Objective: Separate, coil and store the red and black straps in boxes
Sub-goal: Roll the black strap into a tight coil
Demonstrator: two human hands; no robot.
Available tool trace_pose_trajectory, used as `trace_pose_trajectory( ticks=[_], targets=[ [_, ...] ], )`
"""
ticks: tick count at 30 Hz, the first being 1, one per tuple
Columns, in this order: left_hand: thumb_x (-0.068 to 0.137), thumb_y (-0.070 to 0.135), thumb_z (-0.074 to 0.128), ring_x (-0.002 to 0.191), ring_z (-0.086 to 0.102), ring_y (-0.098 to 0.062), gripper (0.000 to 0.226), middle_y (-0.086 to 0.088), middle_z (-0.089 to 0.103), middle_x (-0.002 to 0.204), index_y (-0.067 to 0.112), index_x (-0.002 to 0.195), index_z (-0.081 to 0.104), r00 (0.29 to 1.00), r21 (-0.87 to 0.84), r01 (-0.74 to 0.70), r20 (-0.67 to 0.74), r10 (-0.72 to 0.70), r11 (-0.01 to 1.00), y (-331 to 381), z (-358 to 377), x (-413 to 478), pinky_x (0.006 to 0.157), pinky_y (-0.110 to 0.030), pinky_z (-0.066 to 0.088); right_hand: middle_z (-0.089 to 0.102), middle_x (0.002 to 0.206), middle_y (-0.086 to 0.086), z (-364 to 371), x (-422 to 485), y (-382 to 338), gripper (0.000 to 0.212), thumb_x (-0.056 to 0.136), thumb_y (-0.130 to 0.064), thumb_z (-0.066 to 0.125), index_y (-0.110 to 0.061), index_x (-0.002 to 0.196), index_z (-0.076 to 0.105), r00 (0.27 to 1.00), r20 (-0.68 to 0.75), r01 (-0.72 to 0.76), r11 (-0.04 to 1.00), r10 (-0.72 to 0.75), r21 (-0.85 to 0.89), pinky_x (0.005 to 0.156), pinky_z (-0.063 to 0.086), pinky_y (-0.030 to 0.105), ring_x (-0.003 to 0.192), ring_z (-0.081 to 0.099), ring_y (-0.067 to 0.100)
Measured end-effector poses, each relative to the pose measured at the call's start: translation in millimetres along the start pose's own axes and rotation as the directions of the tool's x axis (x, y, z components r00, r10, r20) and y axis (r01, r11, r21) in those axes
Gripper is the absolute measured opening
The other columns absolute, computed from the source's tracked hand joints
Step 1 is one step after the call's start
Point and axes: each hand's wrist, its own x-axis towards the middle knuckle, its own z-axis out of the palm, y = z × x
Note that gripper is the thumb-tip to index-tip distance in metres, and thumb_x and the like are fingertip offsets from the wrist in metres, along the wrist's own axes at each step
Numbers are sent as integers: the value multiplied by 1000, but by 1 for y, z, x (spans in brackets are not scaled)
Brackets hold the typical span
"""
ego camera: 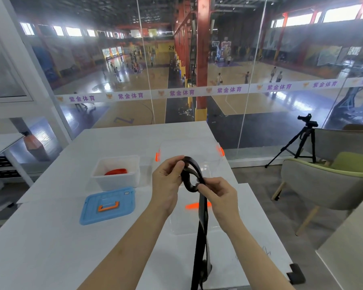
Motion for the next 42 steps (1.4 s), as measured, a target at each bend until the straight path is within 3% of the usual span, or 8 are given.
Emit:
trace_pose_trajectory(
  ticks=[5,12,18,23,27,33,38,42],
  targets=[
    [104,4,58,94,74,-11,20,3,79,96,14,103,76,995,-108,19,-92,-29,994,3,13,-4,85,-33,61,83,103,7,4,-3,3,20,86,6,79,-8,101,81,1000,11,4,1000,-4,13,97,61,36,103,79,23],
    [106,12,54,93,76,-17,17,-4,78,102,10,111,70,976,-425,132,-99,-192,895,1,23,-6,77,-26,63,81,105,14,13,-8,4,32,84,10,80,-3,111,71,1000,18,4,996,-5,92,97,62,40,104,79,30],
    [107,14,53,88,79,-16,18,-7,78,102,7,116,68,964,-502,202,-52,-263,841,-1,22,-7,73,-27,63,80,102,17,9,-7,4,28,83,10,81,-3,107,73,999,-28,-10,993,14,122,98,62,42,102,79,31],
    [108,13,52,106,72,-22,19,-9,74,109,12,112,70,989,-201,139,-11,-144,970,-7,4,0,91,-37,59,83,96,5,-6,-1,-5,24,83,4,84,-14,99,82,999,-52,14,1000,-13,21,91,62,34,95,80,22],
    [106,10,56,109,72,-26,16,-12,76,111,14,111,71,984,98,132,110,-143,986,-2,-16,3,99,-43,59,83,93,1,-19,8,-17,27,83,3,84,-22,95,83,998,-13,54,998,-54,-41,89,62,28,92,79,19],
    [92,15,77,118,68,-5,21,13,75,119,30,108,74,938,584,-130,335,-92,801,28,-24,13,109,-36,51,83,97,-6,-30,20,-33,30,85,-1,84,-29,95,84,983,151,134,965,-101,-228,89,58,27,95,78,15],
    [86,27,82,100,71,-5,15,17,77,93,34,89,69,878,775,-266,440,-187,573,49,-7,16,89,-35,56,80,102,-22,-23,19,-46,36,89,-9,82,-43,100,78,928,330,298,874,-171,-385,91,57,18,100,76,7],
    [87,19,82,101,73,-8,15,10,77,93,27,90,69,892,710,-233,429,-146,664,51,-6,14,85,-29,54,80,96,-12,-22,17,-42,26,86,-8,85,-31,94,77,956,244,232,928,-163,-293,86,58,23,93,77,10]
  ],
)
